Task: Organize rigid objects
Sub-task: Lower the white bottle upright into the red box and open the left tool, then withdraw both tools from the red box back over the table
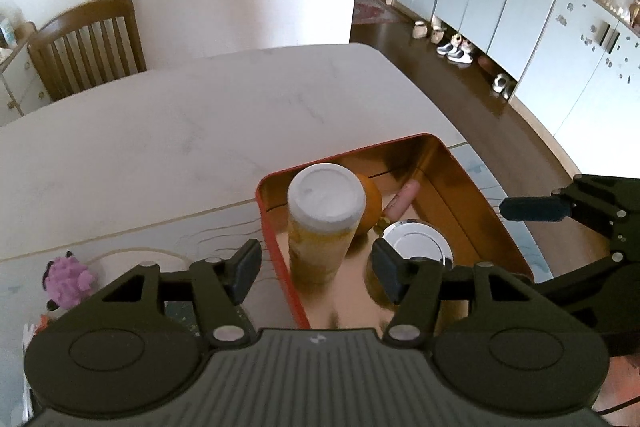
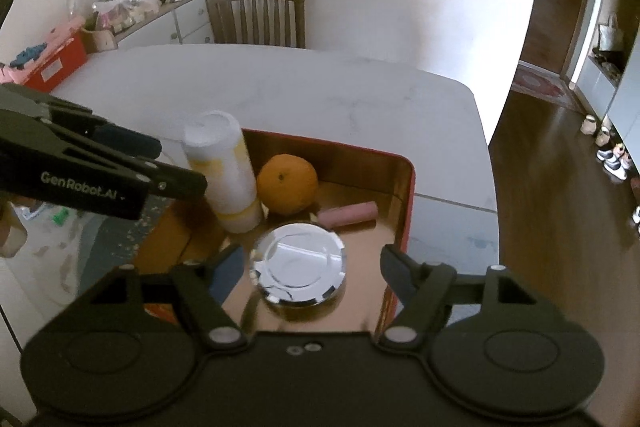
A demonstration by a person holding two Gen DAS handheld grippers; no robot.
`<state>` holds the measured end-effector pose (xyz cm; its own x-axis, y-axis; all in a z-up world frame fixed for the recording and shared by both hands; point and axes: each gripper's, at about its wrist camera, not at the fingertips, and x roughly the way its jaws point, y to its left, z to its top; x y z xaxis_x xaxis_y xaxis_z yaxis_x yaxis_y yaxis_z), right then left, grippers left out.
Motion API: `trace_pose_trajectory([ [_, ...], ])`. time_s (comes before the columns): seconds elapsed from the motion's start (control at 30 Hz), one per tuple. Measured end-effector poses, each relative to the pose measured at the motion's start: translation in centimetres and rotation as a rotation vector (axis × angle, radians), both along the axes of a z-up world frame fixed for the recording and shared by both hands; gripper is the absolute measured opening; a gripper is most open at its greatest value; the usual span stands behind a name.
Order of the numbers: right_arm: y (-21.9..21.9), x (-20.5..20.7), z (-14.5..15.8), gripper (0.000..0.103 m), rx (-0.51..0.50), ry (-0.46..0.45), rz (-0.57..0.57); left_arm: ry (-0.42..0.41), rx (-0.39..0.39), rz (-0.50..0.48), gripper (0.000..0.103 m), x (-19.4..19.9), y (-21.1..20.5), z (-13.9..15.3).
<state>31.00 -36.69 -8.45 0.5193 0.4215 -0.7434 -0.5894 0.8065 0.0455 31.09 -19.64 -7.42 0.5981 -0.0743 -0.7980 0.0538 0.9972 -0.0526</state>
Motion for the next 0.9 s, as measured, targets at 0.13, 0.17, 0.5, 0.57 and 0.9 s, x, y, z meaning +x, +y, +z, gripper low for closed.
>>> trace_pose_trajectory([
  [0.13, 0.4, -1.5, 0.8, 0.082, 0.021, -0.009, -0.011, -0.022, -0.005, 0.005, 0.06, -1.5, 0.8, 0.9],
  [0.17, 0.4, -1.5, 0.8, 0.083, 0.021, -0.009, -0.011, -0.028, -0.008, 0.008, 0.06, -1.9, 0.9, 1.1],
  [0.5, 2.5, -5.1, 2.8, 0.086, 0.086, -0.015, -0.026, -0.087, -0.029, 0.03, 0.068, -6.3, 4.6, 3.0],
  [0.57, 3.2, -5.8, 3.1, 0.087, 0.091, -0.019, -0.032, -0.097, -0.028, 0.03, 0.068, -7.2, 5.6, 3.4],
  [0.9, 7.6, -9.5, 3.9, 0.101, 0.151, -0.008, -0.054, -0.156, -0.004, 0.075, 0.082, -12.1, 12.7, 4.6],
])
